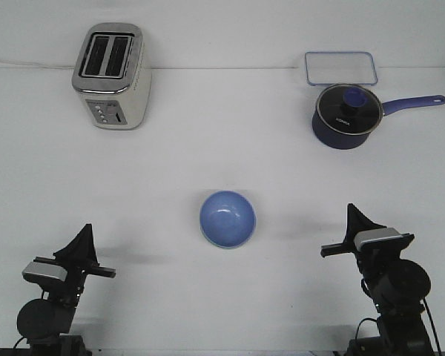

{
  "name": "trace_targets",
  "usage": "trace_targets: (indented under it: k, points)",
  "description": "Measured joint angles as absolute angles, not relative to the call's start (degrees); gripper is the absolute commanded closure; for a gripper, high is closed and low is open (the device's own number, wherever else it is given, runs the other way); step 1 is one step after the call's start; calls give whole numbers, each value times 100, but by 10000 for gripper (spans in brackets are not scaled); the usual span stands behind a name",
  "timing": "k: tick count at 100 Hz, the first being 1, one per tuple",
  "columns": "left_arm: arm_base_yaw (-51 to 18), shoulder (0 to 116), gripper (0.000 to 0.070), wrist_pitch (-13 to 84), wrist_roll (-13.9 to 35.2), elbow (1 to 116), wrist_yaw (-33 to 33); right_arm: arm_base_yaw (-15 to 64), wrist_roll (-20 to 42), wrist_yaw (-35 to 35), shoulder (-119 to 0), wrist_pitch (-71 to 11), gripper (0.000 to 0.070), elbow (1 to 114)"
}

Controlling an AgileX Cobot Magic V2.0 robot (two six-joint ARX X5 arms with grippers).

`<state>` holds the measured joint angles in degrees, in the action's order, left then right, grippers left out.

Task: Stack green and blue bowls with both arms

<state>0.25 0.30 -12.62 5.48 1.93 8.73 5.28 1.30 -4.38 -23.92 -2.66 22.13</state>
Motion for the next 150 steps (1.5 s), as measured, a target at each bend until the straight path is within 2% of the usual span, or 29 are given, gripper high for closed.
trace_targets:
  k: [62, 97, 120, 132, 150]
  points:
    - [25, 30, 689, -1260, 550, 193, 873, 375, 130, -434, -34, -314, 700, 773]
    - [25, 30, 689, -1262, 548, 193, 873, 327, 130, -419, -8, 25, 700, 436]
    - [25, 30, 689, -1264, 550, 193, 873, 327, 130, -30, -8, 169, 700, 294]
    - [25, 30, 689, -1262, 550, 193, 873, 327, 132, -12, -8, 604, 700, 110]
    - [25, 30, 689, -1262, 550, 193, 873, 327, 132, -5, -8, 648, 700, 84]
